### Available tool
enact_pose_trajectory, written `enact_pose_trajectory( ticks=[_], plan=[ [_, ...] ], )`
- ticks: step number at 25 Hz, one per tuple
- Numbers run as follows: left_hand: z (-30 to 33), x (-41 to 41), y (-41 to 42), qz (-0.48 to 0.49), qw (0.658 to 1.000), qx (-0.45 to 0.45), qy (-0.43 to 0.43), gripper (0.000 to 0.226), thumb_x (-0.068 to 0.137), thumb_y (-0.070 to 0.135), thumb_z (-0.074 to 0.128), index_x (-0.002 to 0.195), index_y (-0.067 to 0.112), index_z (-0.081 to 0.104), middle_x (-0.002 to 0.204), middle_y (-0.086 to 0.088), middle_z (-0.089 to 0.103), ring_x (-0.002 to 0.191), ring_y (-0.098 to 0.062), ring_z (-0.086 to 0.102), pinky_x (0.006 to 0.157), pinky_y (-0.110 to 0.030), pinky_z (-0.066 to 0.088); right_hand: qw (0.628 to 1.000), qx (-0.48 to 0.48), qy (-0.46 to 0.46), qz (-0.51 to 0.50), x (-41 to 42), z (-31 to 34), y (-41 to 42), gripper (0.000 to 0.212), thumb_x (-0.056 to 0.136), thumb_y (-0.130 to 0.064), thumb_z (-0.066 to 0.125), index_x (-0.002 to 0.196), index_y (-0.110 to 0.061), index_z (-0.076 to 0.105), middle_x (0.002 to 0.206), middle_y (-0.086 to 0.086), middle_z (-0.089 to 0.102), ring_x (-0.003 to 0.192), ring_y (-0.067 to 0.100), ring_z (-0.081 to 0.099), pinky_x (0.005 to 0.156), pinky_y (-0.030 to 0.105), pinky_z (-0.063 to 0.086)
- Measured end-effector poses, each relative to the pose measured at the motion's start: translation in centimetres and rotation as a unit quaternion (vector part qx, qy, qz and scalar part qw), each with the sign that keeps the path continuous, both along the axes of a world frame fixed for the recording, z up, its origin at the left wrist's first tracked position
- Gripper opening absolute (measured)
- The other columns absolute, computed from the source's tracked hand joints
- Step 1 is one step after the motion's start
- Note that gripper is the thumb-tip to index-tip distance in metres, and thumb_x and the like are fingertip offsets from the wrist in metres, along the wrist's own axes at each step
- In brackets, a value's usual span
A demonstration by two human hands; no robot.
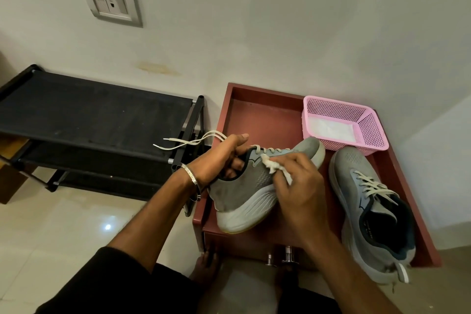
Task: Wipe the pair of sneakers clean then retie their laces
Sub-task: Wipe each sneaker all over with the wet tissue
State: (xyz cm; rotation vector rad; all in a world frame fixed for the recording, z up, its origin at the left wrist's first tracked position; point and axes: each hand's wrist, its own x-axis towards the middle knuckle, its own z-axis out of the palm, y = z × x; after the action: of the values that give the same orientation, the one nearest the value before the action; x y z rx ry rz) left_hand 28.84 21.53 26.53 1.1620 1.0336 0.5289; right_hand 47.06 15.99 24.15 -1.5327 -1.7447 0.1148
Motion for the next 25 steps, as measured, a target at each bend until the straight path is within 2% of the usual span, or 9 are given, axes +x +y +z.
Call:
enact_pose_trajectory(
  ticks=[3, 5, 6, 8, 10, 15, 20, 23, 25],
  plan=[
    [-0.3, 0.0, 0.1, -0.013, 1.000, -0.014, -0.012, 0.055, 0.093, 0.059, 0.038, 0.092, 0.010, 0.063, 0.064, 0.001, 0.040, 0.055, -0.010, 0.033, 0.052, -0.019, 0.030, 0.999, 0.016, 0.001, 0.039, -2.5, -0.1, -1.6, 0.025, 0.082, -0.001, 0.061, 0.104, -0.007, 0.073, 0.093, 0.003, 0.062, 0.085, 0.014, 0.057, 0.075, 0.027, 0.051],
    [-0.6, 0.0, 0.1, -0.030, 0.999, -0.025, -0.021, 0.062, 0.088, 0.064, 0.042, 0.103, 0.012, 0.071, 0.071, -0.004, 0.058, 0.061, -0.012, 0.049, 0.061, -0.022, 0.041, 0.992, 0.020, -0.043, 0.121, -3.8, -0.2, -2.7, 0.025, 0.084, -0.003, 0.061, 0.105, -0.007, 0.073, 0.093, 0.004, 0.061, 0.086, 0.014, 0.055, 0.078, 0.019, 0.045],
    [-0.6, 0.1, 0.0, -0.027, 0.999, -0.022, -0.018, 0.057, 0.090, 0.062, 0.042, 0.098, 0.016, 0.074, 0.074, -0.002, 0.062, 0.065, -0.013, 0.053, 0.066, -0.024, 0.042, 0.990, 0.021, -0.055, 0.130, -3.5, 0.0, -2.2, 0.025, 0.085, -0.001, 0.063, 0.107, -0.007, 0.073, 0.093, 0.004, 0.061, 0.087, 0.015, 0.055, 0.080, 0.019, 0.043],
    [0.0, 0.2, -0.4, -0.027, 1.000, -0.002, -0.007, 0.051, 0.097, 0.054, 0.036, 0.085, 0.014, 0.065, 0.067, 0.002, 0.050, 0.061, -0.010, 0.041, 0.062, -0.022, 0.034, 0.998, 0.020, -0.028, 0.060, -1.8, 0.3, -0.6, 0.027, 0.083, 0.003, 0.065, 0.107, -0.008, 0.073, 0.095, 0.004, 0.062, 0.088, 0.017, 0.057, 0.081, 0.026, 0.048],
    [0.4, 0.4, -0.7, -0.024, 1.000, 0.016, -0.003, 0.045, 0.099, 0.051, 0.033, 0.090, 0.016, 0.058, 0.068, 0.001, 0.035, 0.058, -0.010, 0.029, 0.054, -0.021, 0.027, 1.000, 0.013, 0.009, -0.017, -0.1, 0.6, 0.6, 0.029, 0.080, 0.007, 0.065, 0.103, -0.010, 0.074, 0.094, 0.002, 0.063, 0.088, 0.018, 0.059, 0.079, 0.036, 0.051],
    [-0.1, 0.2, -0.4, -0.052, 0.998, 0.011, -0.026, 0.063, 0.081, 0.071, 0.038, 0.100, 0.014, 0.058, 0.067, -0.005, 0.037, 0.059, -0.014, 0.033, 0.057, -0.026, 0.030, 0.990, 0.071, -0.045, 0.116, -2.3, 0.9, -1.2, 0.023, 0.086, -0.004, 0.055, 0.093, -0.010, 0.076, 0.093, 0.003, 0.067, 0.089, 0.019, 0.058, 0.082, 0.029, 0.047],
    [0.2, 0.6, -0.7, -0.042, 0.999, 0.004, -0.018, 0.060, 0.081, 0.064, 0.035, 0.099, 0.014, 0.061, 0.066, -0.002, 0.034, 0.055, -0.012, 0.030, 0.049, -0.020, 0.027, 0.998, 0.044, -0.003, -0.036, 1.5, 0.6, 1.1, 0.036, 0.074, 0.010, 0.059, 0.086, -0.017, 0.078, 0.090, -0.003, 0.061, 0.089, 0.020, 0.055, 0.074, 0.041, 0.049],
    [0.1, 0.7, -0.6, -0.053, 0.998, 0.011, -0.020, 0.069, 0.076, 0.072, 0.040, 0.101, 0.010, 0.059, 0.071, -0.011, 0.033, 0.063, -0.022, 0.030, 0.055, -0.024, 0.029, 0.996, 0.050, -0.020, 0.075, -1.7, 1.0, -1.0, 0.024, 0.084, -0.011, 0.055, 0.087, -0.015, 0.078, 0.090, -0.001, 0.066, 0.087, 0.019, 0.058, 0.075, 0.035, 0.049],
    [0.0, 0.5, -0.6, -0.055, 0.998, 0.018, -0.013, 0.074, 0.073, 0.074, 0.040, 0.103, 0.010, 0.061, 0.076, -0.014, 0.037, 0.064, -0.025, 0.032, 0.056, -0.024, 0.032, 0.994, 0.050, -0.035, 0.093, -1.6, 1.0, -0.9, 0.024, 0.085, -0.012, 0.055, 0.086, -0.015, 0.078, 0.090, -0.001, 0.067, 0.087, 0.020, 0.058, 0.075, 0.036, 0.049]
  ],
)
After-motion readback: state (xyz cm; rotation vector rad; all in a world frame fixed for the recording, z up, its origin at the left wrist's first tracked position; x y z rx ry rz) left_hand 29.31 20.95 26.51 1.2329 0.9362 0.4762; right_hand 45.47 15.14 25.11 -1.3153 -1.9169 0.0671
